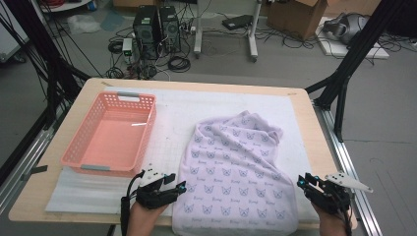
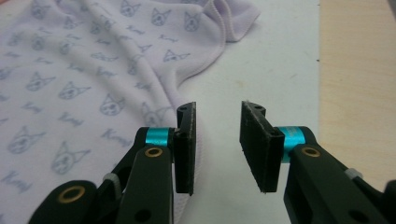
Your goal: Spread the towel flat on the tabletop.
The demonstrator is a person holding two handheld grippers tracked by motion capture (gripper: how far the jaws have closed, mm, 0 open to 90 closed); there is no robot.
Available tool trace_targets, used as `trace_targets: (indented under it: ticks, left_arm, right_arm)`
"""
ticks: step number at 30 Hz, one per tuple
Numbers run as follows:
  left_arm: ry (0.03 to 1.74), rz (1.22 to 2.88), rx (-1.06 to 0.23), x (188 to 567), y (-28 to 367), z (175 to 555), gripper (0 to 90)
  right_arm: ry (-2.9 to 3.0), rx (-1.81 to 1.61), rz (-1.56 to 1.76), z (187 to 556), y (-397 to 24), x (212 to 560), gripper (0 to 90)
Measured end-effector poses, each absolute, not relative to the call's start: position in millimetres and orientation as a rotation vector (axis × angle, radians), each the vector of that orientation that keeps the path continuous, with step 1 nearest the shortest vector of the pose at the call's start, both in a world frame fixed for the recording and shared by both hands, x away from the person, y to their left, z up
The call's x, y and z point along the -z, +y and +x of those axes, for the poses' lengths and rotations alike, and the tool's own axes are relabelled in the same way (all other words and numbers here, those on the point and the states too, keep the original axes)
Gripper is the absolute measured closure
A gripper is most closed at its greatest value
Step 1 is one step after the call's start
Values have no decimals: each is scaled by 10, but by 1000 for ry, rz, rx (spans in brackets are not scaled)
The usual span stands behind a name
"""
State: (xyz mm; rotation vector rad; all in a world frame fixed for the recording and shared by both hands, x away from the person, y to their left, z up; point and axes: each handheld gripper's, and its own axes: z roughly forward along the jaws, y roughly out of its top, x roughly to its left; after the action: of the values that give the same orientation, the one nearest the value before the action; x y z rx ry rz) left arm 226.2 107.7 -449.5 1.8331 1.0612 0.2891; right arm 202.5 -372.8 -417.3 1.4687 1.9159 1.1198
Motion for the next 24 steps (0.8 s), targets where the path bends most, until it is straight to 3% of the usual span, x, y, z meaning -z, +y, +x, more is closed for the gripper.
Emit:
trace_targets:
  ticks: [3,6,9,11,12,14,20,24]
  left_arm:
    - [1064,1893,-266,4542,1002,2269,507]
    - [1050,1931,-347,4543,947,2230,544]
    - [1077,1950,-360,4521,984,2234,788]
    - [1065,1953,-339,4519,1027,2200,861]
    - [1061,1958,-339,4516,1048,2160,868]
    - [1046,1972,-329,4503,1104,2062,871]
    - [983,1960,-274,4504,1108,1858,860]
    - [997,1926,-299,4510,1130,1865,705]
  right_arm:
    - [2009,-1055,1475,2033,-3671,4272,614]
    - [2052,-1010,1472,2049,-3607,4356,593]
    - [2084,-982,1478,2074,-3559,4418,583]
    - [2100,-945,1456,2069,-3526,4455,595]
    - [2102,-947,1454,2066,-3525,4455,650]
    - [2152,-986,1439,2070,-3549,4447,857]
    - [2195,-935,1417,1929,-3628,4400,867]
    - [2187,-863,1410,1757,-3765,4376,864]
